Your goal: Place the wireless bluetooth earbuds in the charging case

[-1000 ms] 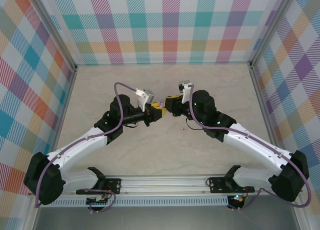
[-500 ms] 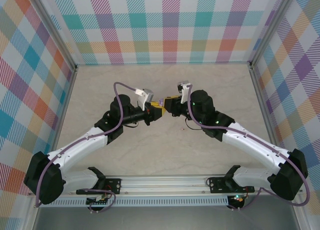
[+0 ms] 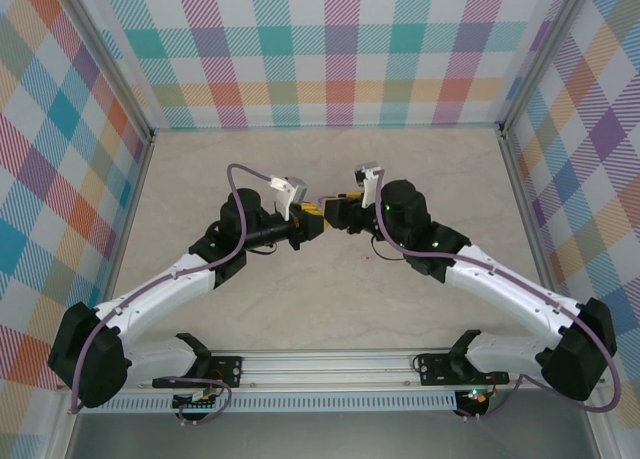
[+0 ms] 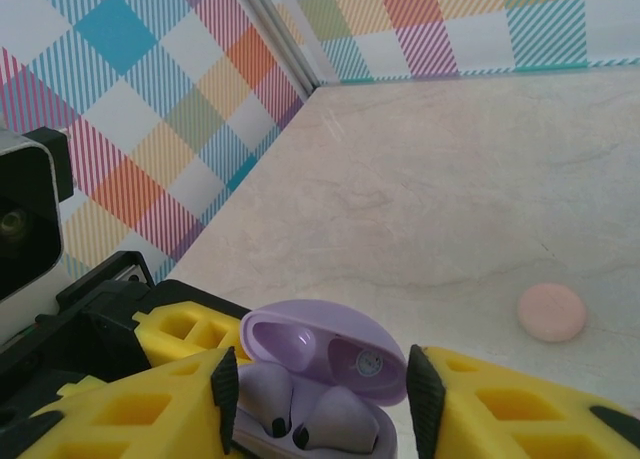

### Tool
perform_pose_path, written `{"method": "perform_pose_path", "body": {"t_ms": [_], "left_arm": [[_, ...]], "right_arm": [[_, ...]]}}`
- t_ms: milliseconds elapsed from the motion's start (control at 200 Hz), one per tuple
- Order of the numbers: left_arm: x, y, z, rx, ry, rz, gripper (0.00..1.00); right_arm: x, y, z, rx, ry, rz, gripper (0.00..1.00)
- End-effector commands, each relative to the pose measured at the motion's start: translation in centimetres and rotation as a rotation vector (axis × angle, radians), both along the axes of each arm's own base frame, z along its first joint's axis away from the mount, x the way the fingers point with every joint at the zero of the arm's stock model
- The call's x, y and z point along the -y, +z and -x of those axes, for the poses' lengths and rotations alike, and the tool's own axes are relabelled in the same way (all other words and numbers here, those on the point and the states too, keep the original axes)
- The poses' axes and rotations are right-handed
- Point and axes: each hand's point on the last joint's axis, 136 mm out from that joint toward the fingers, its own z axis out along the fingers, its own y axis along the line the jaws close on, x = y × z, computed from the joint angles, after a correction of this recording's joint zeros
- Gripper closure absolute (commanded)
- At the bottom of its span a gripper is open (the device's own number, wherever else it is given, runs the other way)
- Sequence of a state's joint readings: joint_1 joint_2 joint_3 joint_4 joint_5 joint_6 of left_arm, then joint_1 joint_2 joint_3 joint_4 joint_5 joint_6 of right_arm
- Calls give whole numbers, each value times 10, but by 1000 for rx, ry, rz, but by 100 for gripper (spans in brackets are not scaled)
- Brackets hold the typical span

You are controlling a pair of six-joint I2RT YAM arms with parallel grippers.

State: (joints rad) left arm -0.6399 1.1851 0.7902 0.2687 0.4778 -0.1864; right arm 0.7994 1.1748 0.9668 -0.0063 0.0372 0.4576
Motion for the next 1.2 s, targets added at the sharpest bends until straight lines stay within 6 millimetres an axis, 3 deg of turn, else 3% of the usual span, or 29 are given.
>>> {"method": "perform_pose_path", "body": {"t_ms": [0, 315, 475, 640, 805, 1200], "left_arm": [[3, 20, 2, 74, -10, 26, 86], [-5, 30, 12, 128, -15, 4, 87], [-7, 45, 22, 160, -49, 18, 87], [-3, 67, 40, 201, -139, 57, 87], [1, 77, 54, 236, -226, 69, 88], [11, 69, 57, 201, -295, 82, 88]], "right_arm": [[6, 31, 7, 52, -4, -43, 46], [50, 25, -3, 19, -132, 38, 48], [61, 8, -8, -72, -93, 41, 50], [55, -3, -4, -129, 16, 18, 59], [38, -3, 6, -153, 160, -18, 68], [20, 9, 13, -142, 274, -106, 76]]}}
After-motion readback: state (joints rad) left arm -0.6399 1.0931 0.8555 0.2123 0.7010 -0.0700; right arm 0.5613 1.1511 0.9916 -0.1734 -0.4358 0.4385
